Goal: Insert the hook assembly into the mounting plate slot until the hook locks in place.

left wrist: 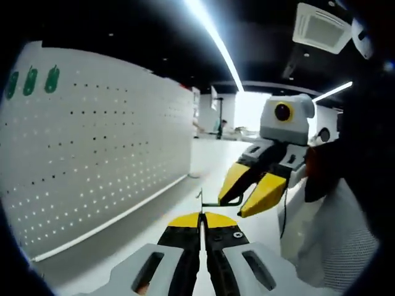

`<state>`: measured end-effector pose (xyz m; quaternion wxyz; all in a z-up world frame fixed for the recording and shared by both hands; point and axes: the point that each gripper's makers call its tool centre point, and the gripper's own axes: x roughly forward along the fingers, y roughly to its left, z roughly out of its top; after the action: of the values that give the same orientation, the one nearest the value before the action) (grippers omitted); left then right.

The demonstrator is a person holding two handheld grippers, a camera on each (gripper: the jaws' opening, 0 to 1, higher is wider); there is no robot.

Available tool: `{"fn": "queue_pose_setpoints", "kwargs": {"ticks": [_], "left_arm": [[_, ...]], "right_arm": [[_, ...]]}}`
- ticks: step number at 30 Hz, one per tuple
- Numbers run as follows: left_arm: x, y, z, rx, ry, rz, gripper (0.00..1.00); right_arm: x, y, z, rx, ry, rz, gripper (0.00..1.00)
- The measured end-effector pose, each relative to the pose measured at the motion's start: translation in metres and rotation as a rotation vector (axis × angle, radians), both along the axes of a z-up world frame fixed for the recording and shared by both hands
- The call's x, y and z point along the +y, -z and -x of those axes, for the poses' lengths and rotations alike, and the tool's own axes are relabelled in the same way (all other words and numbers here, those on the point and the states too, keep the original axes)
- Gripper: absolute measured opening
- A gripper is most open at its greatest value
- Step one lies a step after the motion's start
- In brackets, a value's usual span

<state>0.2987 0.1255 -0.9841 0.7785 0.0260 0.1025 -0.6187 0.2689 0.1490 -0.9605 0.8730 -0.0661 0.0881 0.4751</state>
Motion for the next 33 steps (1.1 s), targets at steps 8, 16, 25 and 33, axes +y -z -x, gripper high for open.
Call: {"fn": "queue_pose_setpoints", "kwargs": {"ticks": [8,16,25,33], "left_arm": [[-0.005,-0.002,0.016,0.061,0.087,0.051,0.01],[-0.007,-0.012,0.034,0.128,0.186,0.122,0.01],[-0.013,-0.013,0.058,0.155,0.297,0.120,0.01],[-0.015,-0.012,0.071,0.175,0.360,0.113,0.01]], "right_arm": [[-0.004,-0.002,0.019,0.067,-0.092,-0.062,0.12],[-0.007,-0.015,0.036,0.156,-0.192,-0.196,0.09],[-0.013,-0.017,0.062,0.229,-0.301,-0.230,0.06],[-0.014,-0.016,0.074,0.271,-0.352,-0.243,0.02]]}}
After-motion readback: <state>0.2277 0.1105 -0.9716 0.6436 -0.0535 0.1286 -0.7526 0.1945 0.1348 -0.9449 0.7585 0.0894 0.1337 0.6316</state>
